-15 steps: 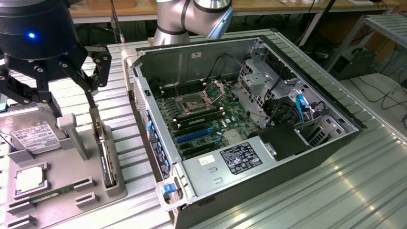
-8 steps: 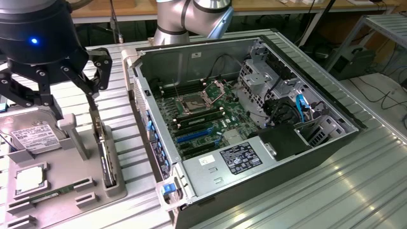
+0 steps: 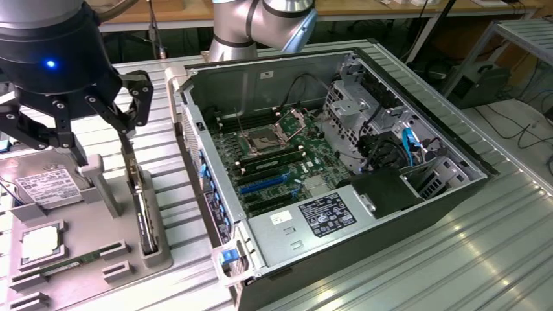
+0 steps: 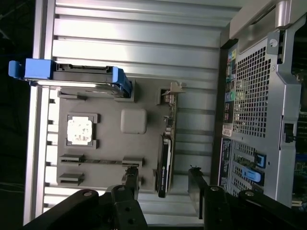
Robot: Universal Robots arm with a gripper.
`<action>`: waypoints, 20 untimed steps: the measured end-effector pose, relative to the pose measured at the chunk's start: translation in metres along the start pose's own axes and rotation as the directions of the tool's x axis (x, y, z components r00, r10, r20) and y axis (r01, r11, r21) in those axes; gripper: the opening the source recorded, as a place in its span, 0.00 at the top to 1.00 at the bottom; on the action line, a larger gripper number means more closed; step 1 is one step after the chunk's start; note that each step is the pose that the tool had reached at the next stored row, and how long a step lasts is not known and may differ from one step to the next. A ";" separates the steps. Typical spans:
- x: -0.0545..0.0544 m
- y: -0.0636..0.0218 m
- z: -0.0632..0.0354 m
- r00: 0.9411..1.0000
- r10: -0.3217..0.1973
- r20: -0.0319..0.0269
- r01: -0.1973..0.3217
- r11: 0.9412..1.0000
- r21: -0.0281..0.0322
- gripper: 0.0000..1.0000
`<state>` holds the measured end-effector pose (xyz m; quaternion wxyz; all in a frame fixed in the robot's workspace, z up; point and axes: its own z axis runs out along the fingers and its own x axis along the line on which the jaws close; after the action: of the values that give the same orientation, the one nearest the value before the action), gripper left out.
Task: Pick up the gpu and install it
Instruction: 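Pick up the gpu and move the gpu toward the slot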
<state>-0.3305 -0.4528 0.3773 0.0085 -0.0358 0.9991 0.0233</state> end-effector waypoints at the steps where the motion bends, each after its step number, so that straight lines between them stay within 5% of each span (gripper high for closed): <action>1: 0.000 0.0000 0.0008 1.000 0.000 0.000 0.000 1.000 0.000 0.46; 20: 0.000 -0.0008 0.0172 1.000 0.000 0.000 0.000 1.000 0.001 0.46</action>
<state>-0.3303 -0.4528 0.3601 0.0084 -0.0356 0.9991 0.0227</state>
